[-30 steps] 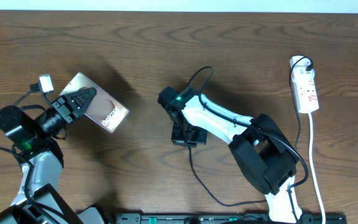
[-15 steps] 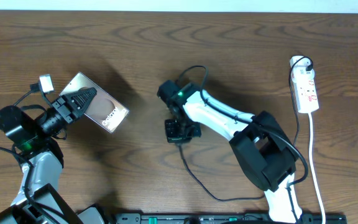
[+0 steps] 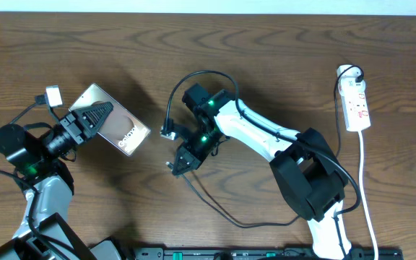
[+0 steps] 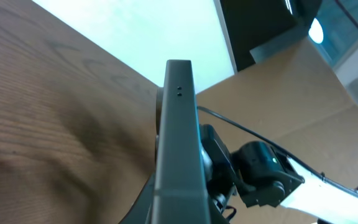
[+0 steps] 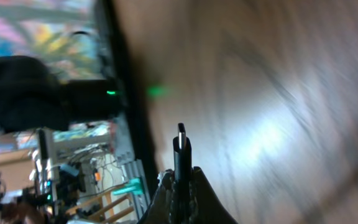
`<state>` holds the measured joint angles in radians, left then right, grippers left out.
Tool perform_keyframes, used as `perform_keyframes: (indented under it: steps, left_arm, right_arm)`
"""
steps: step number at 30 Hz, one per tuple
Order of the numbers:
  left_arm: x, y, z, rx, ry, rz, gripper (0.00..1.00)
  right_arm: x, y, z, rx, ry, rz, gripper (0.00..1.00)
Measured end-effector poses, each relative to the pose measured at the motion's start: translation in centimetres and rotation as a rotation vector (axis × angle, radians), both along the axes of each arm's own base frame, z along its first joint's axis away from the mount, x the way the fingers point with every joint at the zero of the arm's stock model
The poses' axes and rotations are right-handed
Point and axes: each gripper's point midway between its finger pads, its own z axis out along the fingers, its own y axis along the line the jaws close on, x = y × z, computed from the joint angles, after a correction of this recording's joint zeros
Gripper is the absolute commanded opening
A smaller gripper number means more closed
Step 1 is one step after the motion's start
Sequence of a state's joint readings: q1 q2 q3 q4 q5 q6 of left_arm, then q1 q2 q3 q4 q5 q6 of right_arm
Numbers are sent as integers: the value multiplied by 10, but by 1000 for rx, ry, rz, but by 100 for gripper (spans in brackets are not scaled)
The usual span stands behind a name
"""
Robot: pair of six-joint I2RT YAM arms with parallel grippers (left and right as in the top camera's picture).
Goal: Plug charger to phone and switch on socket
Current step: 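Lift the cable plug with the right gripper, then carry the plug toward the phone's bottom port held by left gripper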
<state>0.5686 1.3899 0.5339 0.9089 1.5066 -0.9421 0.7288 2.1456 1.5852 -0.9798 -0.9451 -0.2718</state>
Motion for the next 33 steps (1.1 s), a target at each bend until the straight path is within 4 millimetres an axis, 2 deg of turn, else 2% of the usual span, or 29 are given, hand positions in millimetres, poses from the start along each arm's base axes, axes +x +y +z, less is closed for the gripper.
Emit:
perform_keyframes:
  steps: [8,16,22,33]
  left_arm:
    - [-5,-4,1,1,-4,-37,7]
    - [-5,-4,1,-16,17,-41,7]
    - [-5,-4,1,-27,31,-40,7]
    - [-5,-4,1,-29,34,-40,7]
  right_arm:
    - [-6,14,28,223,30,58,1]
    - [6,20,49,395,9,68,1]
    - [11,30,58,519,-80,112,1]
    - [12,36,70,608,-100,134,1]
